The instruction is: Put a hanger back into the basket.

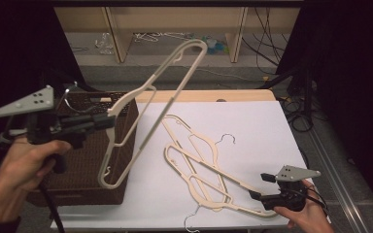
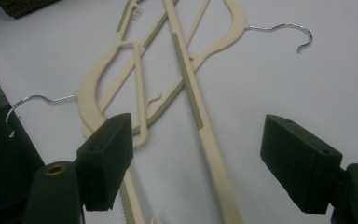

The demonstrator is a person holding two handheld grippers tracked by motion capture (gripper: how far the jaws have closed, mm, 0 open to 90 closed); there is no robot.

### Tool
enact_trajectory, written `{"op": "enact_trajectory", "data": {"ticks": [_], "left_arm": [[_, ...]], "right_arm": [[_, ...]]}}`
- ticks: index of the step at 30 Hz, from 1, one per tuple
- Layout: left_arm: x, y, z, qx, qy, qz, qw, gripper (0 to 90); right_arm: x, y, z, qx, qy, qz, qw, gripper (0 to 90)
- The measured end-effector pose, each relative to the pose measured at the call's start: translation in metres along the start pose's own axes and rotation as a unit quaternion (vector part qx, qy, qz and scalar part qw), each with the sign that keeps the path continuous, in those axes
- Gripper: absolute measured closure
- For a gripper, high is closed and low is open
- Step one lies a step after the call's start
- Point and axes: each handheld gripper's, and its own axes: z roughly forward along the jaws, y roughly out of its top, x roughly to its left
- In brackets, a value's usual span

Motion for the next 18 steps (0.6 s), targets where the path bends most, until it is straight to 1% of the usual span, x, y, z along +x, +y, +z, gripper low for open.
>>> {"op": "enact_trajectory", "data": {"ticks": [1,2,3,4,5,6,7,8,9,10,11,12,13,14,15,16,17,18], "left_arm": [[0.000,0.000,0.000,0.000,0.000,0.000,1.0000,85.8],[0.003,0.003,-0.005,-0.001,0.009,0.001,1.0000,85.8],[0.007,0.007,-0.012,0.002,0.024,0.004,0.9997,85.8],[0.007,0.007,-0.012,0.002,0.024,0.004,0.9997,85.8],[0.012,0.008,-0.017,0.003,0.035,0.003,0.9994,85.8],[0.020,0.008,-0.023,0.007,0.050,0.002,0.9987,85.8],[0.020,0.008,-0.023,0.007,0.050,0.002,0.9987,85.8],[0.025,0.007,-0.027,0.008,0.056,-0.001,0.9984,85.8],[0.030,0.007,-0.030,0.010,0.062,0.002,0.9980,85.8],[0.037,0.006,-0.035,0.012,0.073,0.006,0.9972,85.8],[0.037,0.006,-0.035,0.012,0.073,0.006,0.9972,85.8],[0.045,0.005,-0.038,0.010,0.079,0.014,0.9967,85.8],[0.048,0.004,-0.039,0.012,0.084,0.010,0.9964,85.8],[0.055,0.002,-0.042,0.015,0.092,0.015,0.9956,85.8],[0.064,-0.002,-0.045,0.029,0.105,0.024,0.9938,85.8],[0.067,-0.005,-0.046,0.036,0.108,0.027,0.9931,85.8],[0.067,-0.005,-0.046,0.036,0.108,0.027,0.9931,85.8],[0.071,-0.009,-0.046,0.046,0.114,0.031,0.9919,85.8]], "right_arm": [[0.000,0.000,0.000,0.000,0.000,0.000,1.0000,26.5],[-0.001,-0.001,0.002,0.000,0.000,-0.001,1.0000,23.9],[0.000,-0.001,0.002,0.001,-0.007,0.000,1.0000,23.0],[0.000,-0.001,0.002,0.001,-0.007,0.000,1.0000,23.0],[0.000,-0.001,0.003,-0.003,-0.005,-0.001,1.0000,22.9],[0.002,-0.002,0.004,-0.005,-0.003,-0.008,0.9999,22.8],[0.002,-0.002,0.004,-0.005,-0.003,-0.008,0.9999,22.8],[0.003,-0.001,0.003,-0.003,0.001,-0.004,1.0000,22.7],[0.004,-0.001,0.004,-0.004,0.001,-0.006,1.0000,22.5],[0.003,-0.001,0.004,-0.003,0.002,-0.006,1.0000,22.5],[0.003,-0.001,0.004,-0.003,0.002,-0.006,1.0000,22.5],[0.003,-0.002,0.004,-0.003,0.000,-0.007,1.0000,22.4],[0.002,-0.002,0.004,-0.005,0.000,-0.010,0.9999,22.5],[0.002,-0.002,0.004,-0.003,0.001,-0.005,1.0000,22.5],[0.001,-0.003,0.004,0.000,0.000,-0.005,1.0000,22.5],[0.001,-0.003,0.004,-0.001,0.001,-0.006,1.0000,22.6],[0.002,-0.003,0.004,-0.001,0.000,-0.003,1.0000,22.7],[0.002,-0.003,0.004,-0.001,0.000,-0.003,1.0000,22.7]]}}
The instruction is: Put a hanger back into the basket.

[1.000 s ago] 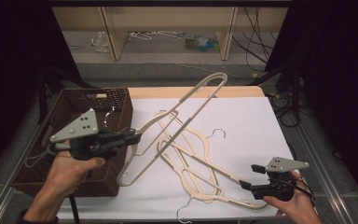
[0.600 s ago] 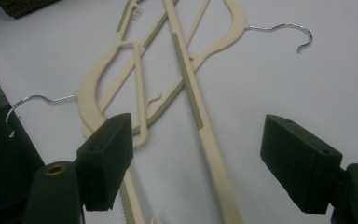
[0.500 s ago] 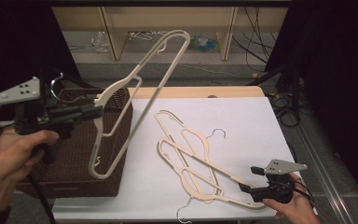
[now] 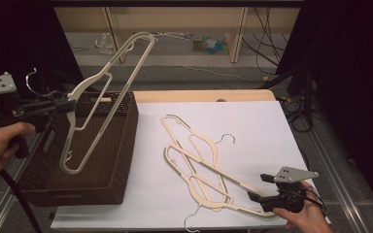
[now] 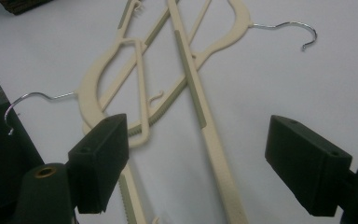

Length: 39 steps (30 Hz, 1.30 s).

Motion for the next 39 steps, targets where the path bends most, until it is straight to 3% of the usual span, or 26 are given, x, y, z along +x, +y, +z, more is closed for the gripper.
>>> {"op": "enact_trajectory", "data": {"ticks": [7,10,16,20,21,23,24,27,28,29,31,32,34,38,39], "left_arm": [[0.028,-0.032,0.005,0.038,0.028,-0.007,0.9989,85.8],[0.042,-0.044,0.005,0.058,0.042,-0.017,0.9973,85.8],[0.054,-0.063,0.010,0.087,0.056,-0.029,0.9942,85.8],[0.060,-0.075,0.015,0.111,0.065,-0.024,0.9914,85.8],[0.065,-0.080,0.016,0.121,0.065,-0.006,0.9905,85.8],[0.065,-0.084,0.016,0.126,0.070,-0.012,0.9894,85.7],[0.069,-0.090,0.017,0.140,0.071,-0.003,0.9876,85.8],[0.073,-0.099,0.020,0.147,0.067,-0.007,0.9868,85.7],[0.076,-0.101,0.021,0.156,0.062,0.010,0.9857,85.8],[0.074,-0.104,0.022,0.157,0.063,-0.005,0.9856,85.8],[0.076,-0.109,0.025,0.164,0.060,-0.009,0.9846,85.7],[0.075,-0.111,0.026,0.164,0.061,-0.021,0.9844,85.7],[0.077,-0.114,0.029,0.176,0.060,-0.030,0.9822,85.6],[0.080,-0.118,0.034,0.189,0.060,-0.030,0.9798,85.5],[0.080,-0.121,0.038,0.187,0.063,-0.037,0.9795,85.5]], "right_arm": [[0.001,0.000,0.000,-0.001,0.002,-0.004,1.0000,22.7],[0.001,0.000,0.000,-0.001,0.001,-0.007,1.0000,22.7],[0.001,0.000,0.000,0.005,0.001,-0.009,0.9999,22.9],[0.002,0.000,0.001,0.004,0.005,-0.009,0.9999,22.9],[0.002,0.000,0.001,0.004,0.005,-0.010,0.9999,23.0],[0.002,-0.001,0.001,0.004,0.005,-0.011,0.9999,23.0],[0.001,-0.001,0.001,0.003,0.003,-0.010,0.9999,23.2],[-0.001,-0.001,-0.001,0.000,0.001,-0.009,1.0000,23.2],[-0.001,-0.002,-0.001,0.001,0.001,-0.007,1.0000,23.2],[0.000,-0.002,-0.001,0.002,0.000,-0.006,1.0000,23.2],[0.000,-0.002,-0.001,0.004,0.001,-0.006,1.0000,23.4],[0.000,-0.002,-0.001,0.005,0.001,-0.006,1.0000,23.4],[0.001,-0.002,0.000,0.006,0.002,-0.006,1.0000,23.5],[0.000,-0.003,0.001,0.006,0.003,-0.009,0.9999,23.5],[0.000,-0.003,0.001,0.007,0.005,-0.010,0.9999,23.5]]}}
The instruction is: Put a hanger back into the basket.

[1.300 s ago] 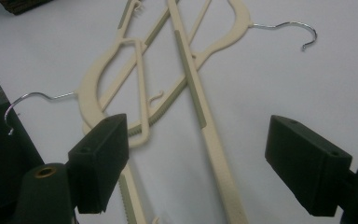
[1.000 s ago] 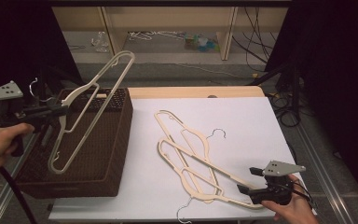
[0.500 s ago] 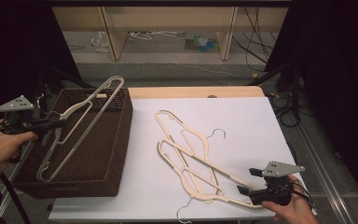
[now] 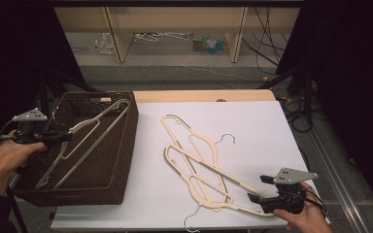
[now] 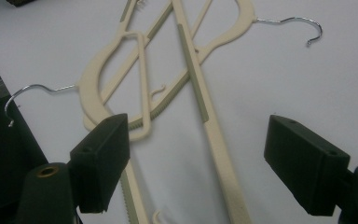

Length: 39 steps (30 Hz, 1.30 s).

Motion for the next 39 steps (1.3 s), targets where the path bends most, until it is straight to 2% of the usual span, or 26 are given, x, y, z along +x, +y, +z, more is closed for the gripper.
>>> {"op": "enact_trajectory", "data": {"ticks": [6,7,8,13,14,15,16,17,18,19,20,22,24,25,26,27,28,29,30,31,32,33,34,36,37,39], "left_arm": [[0.003,-0.005,0.017,0.004,0.009,-0.017,0.9998,85.3],[0.006,-0.006,0.018,0.015,0.013,-0.006,0.9998,85.3],[0.006,-0.006,0.018,0.015,0.013,-0.006,0.9998,85.3],[0.011,-0.007,0.028,0.023,0.041,-0.016,0.9988,82.7],[0.013,-0.008,0.030,0.017,0.050,-0.007,0.9986,80.0],[0.017,-0.008,0.030,0.028,0.064,0.011,0.9975,80.0],[0.015,-0.010,0.030,0.033,0.074,-0.012,0.9966,79.6],[0.019,-0.010,0.029,0.034,0.077,0.004,0.9965,74.7],[0.018,-0.015,0.028,0.029,0.098,-0.032,0.9943,70.9],[0.018,-0.016,0.027,0.025,0.105,-0.042,0.9933,68.8],[0.022,-0.016,0.025,0.030,0.098,-0.024,0.9944,67.9],[0.019,-0.018,0.022,0.033,0.122,-0.061,0.9901,60.1],[0.021,-0.018,0.021,0.033,0.125,-0.054,0.9902,53.8],[0.015,-0.019,0.018,0.032,0.141,-0.079,0.9863,51.5],[0.013,-0.018,0.017,0.030,0.152,-0.074,0.9852,49.0],[0.013,-0.018,0.017,0.030,0.152,-0.074,0.9852,45.2],[0.006,-0.016,0.014,0.018,0.159,-0.082,0.9836,43.3],[0.006,-0.016,0.014,0.018,0.159,-0.082,0.9836,42.7],[0.002,-0.014,0.011,0.012,0.155,-0.073,0.9851,41.5],[-0.012,-0.008,0.006,-0.009,0.145,-0.077,0.9864,39.8],[-0.019,-0.005,0.003,-0.021,0.132,-0.067,0.9888,38.1],[-0.029,-0.001,0.001,-0.036,0.122,-0.065,0.9898,37.0],[-0.029,-0.001,0.001,-0.036,0.122,-0.065,0.9898,36.4],[-0.062,0.009,-0.003,-0.063,0.087,-0.042,0.9934,34.3],[-0.075,0.011,-0.003,-0.077,0.070,-0.041,0.9938,33.6],[-0.097,0.016,-0.003,-0.096,0.040,-0.020,0.9944,32.3]], "right_arm": [[0.000,-0.001,0.001,0.001,0.000,-0.001,1.0000,23.5],[0.000,-0.001,0.001,0.001,0.000,-0.002,1.0000,23.5],[0.000,-0.001,0.001,0.001,0.000,-0.002,1.0000,23.5],[0.000,-0.002,0.001,0.004,0.000,-0.004,1.0000,23.5],[0.000,-0.002,0.001,0.005,-0.001,-0.004,1.0000,23.5],[0.000,-0.002,0.001,0.005,-0.001,-0.004,1.0000,23.5],[0.000,-0.002,0.002,0.005,-0.001,-0.004,1.0000,23.4],[0.000,-0.002,0.002,0.006,0.000,-0.004,1.0000,23.5],[0.000,-0.002,0.002,0.007,0.001,-0.005,1.0000,23.4],[0.000,-0.002,0.002,0.008,0.001,-0.002,1.0000,23.4],[0.000,-0.003,0.002,0.009,0.000,-0.002,1.0000,23.4],[0.001,-0.003,0.003,0.011,0.001,-0.003,0.9999,23.4],[0.001,-0.003,0.004,0.010,0.003,-0.009,0.9999,23.4],[0.001,-0.003,0.004,0.011,0.003,-0.010,0.9999,23.4],[0.000,-0.003,0.005,0.011,0.003,-0.011,0.9999,23.5],[0.001,-0.003,0.005,0.013,0.004,-0.008,0.9999,23.7],[0.002,-0.003,0.004,0.016,0.005,-0.005,0.9998,23.7],[0.002,-0.003,0.004,0.015,0.007,-0.009,0.9998,23.7],[0.002,-0.003,0.005,0.013,0.008,-0.012,0.9998,23.8],[0.003,-0.003,0.005,0.015,0.007,-0.013,0.9998,23.9],[0.003,-0.003,0.005,0.016,0.011,-0.015,0.9997,23.9],[0.004,-0.003,0.006,0.018,0.012,-0.015,0.9997,24.0],[0.004,-0.003,0.006,0.018,0.012,-0.015,0.9997,24.0],[0.004,-0.004,0.008,0.023,0.010,-0.019,0.9995,24.4],[0.004,-0.004,0.009,0.024,0.005,-0.021,0.9995,24.4],[0.004,-0.005,0.009,0.026,0.005,-0.020,0.9994,24.5]]}}
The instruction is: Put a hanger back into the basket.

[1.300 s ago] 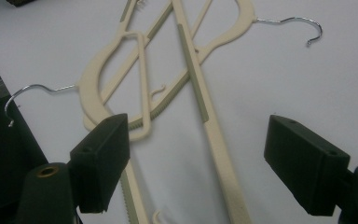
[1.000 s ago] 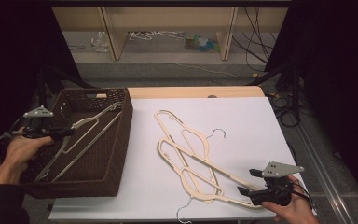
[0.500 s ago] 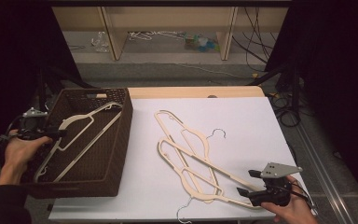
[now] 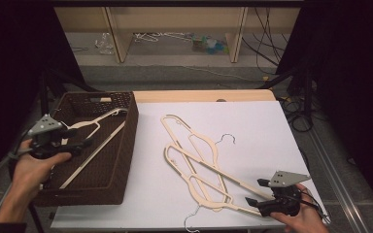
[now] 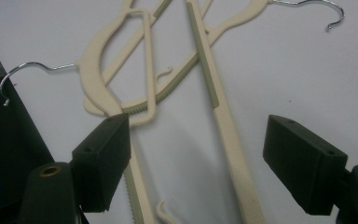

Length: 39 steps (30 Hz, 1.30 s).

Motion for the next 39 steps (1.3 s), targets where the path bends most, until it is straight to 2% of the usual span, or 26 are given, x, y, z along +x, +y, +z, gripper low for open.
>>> {"op": "enact_trajectory", "data": {"ticks": [1,2,3,4,5,7,8,9,10,11,13,14,15,17,18,19,20,24,25,26,27,29,31,35,36,39], "left_arm": [[0.000,0.000,0.000,0.000,0.000,0.000,1.0000,32.1],[-0.023,0.003,0.000,-0.012,-0.030,0.013,0.9994,31.7],[-0.034,0.003,0.000,-0.020,-0.041,0.015,0.9988,31.3],[-0.034,0.003,0.000,-0.020,-0.041,0.015,0.9988,31.0],[-0.055,0.005,0.002,-0.045,-0.075,0.029,0.9958,30.8],[-0.062,0.005,0.003,-0.051,-0.084,0.034,0.9946,30.2],[-0.083,0.005,0.006,-0.050,-0.100,0.038,0.9930,29.9],[-0.093,0.004,0.008,-0.048,-0.107,0.045,0.9921,29.6],[-0.093,0.004,0.008,-0.048,-0.107,0.045,0.9921,29.2],[-0.109,0.004,0.013,-0.049,-0.115,0.065,0.9901,28.5],[-0.124,0.003,0.017,-0.053,-0.127,0.062,0.9885,27.8],[-0.124,0.003,0.017,-0.053,-0.127,0.062,0.9885,27.1],[-0.138,-0.001,0.021,-0.056,-0.135,0.062,0.9874,26.6],[-0.151,-0.006,0.025,-0.055,-0.133,0.077,0.9866,24.4],[-0.156,-0.009,0.027,-0.059,-0.137,0.077,0.9859,23.8],[-0.156,-0.009,0.027,-0.059,-0.137,0.077,0.9859,23.5],[-0.162,-0.014,0.029,-0.067,-0.148,0.077,0.9837,22.7],[-0.178,-0.036,0.041,-0.065,-0.157,0.062,0.9835,21.5],[-0.178,-0.036,0.041,-0.065,-0.157,0.062,0.9835,21.6],[-0.180,-0.041,0.045,-0.064,-0.159,0.069,0.9828,21.6],[-0.183,-0.046,0.048,-0.062,-0.166,0.059,0.9823,21.3],[-0.189,-0.054,0.056,-0.061,-0.172,0.056,0.9817,21.0],[-0.191,-0.059,0.063,-0.052,-0.182,0.067,0.9797,20.3],[-0.193,-0.067,0.070,-0.050,-0.179,0.064,0.9804,18.6],[-0.194,-0.069,0.071,-0.054,-0.177,0.072,0.9800,18.6],[-0.193,-0.074,0.072,-0.051,-0.171,0.071,0.9814,17.7]], "right_arm": [[0.000,0.000,0.000,0.003,-0.001,0.007,1.0000,24.5],[0.000,-0.001,0.001,0.003,-0.001,0.003,1.0000,24.5],[0.000,-0.001,0.002,0.004,0.000,0.003,1.0000,24.7],[0.000,-0.002,0.002,0.005,0.000,0.005,1.0000,24.8],[-0.001,-0.002,0.002,0.005,0.002,0.007,1.0000,24.8],[-0.001,-0.002,0.002,0.004,0.002,0.004,1.0000,24.8],[-0.002,-0.002,0.002,0.002,0.003,0.007,1.0000,24.8],[-0.002,-0.003,0.002,0.003,0.002,0.008,1.0000,24.7],[-0.003,-0.004,0.003,0.001,0.002,0.005,1.0000,24.7],[-0.003,-0.005,0.003,0.003,0.002,0.009,0.9999,24.7],[-0.003,-0.005,0.003,0.000,0.000,0.012,0.9999,24.6],[-0.004,-0.006,0.003,0.001,0.002,0.011,0.9999,24.5],[-0.004,-0.006,0.002,0.001,0.001,0.012,0.9999,24.4],[-0.003,-0.006,0.002,0.000,-0.002,0.012,0.9999,24.2],[-0.003,-0.005,0.002,0.000,-0.002,0.012,0.9999,24.2],[-0.002,-0.005,0.002,0.000,-0.002,0.012,0.9999,24.2],[-0.001,-0.004,0.002,-0.003,-0.004,0.011,0.9999,24.2],[0.000,-0.003,0.003,-0.003,-0.002,0.004,1.0000,24.1],[0.000,-0.003,0.003,-0.002,-0.003,0.007,1.0000,24.2],[0.000,-0.003,0.003,-0.002,-0.003,0.007,1.0000,24.2],[-0.001,-0.004,0.004,-0.002,0.000,0.004,1.0000,24.1],[-0.001,-0.004,0.004,0.001,0.001,0.010,1.0000,24.1],[-0.001,-0.005,0.004,0.000,-0.002,0.010,1.0000,24.1],[-0.001,-0.006,0.002,-0.001,-0.004,0.010,0.9999,24.1],[-0.001,-0.006,0.001,-0.001,-0.003,0.009,0.9999,24.1],[-0.002,-0.006,0.002,0.002,-0.005,0.012,0.9999,24.0]]}}
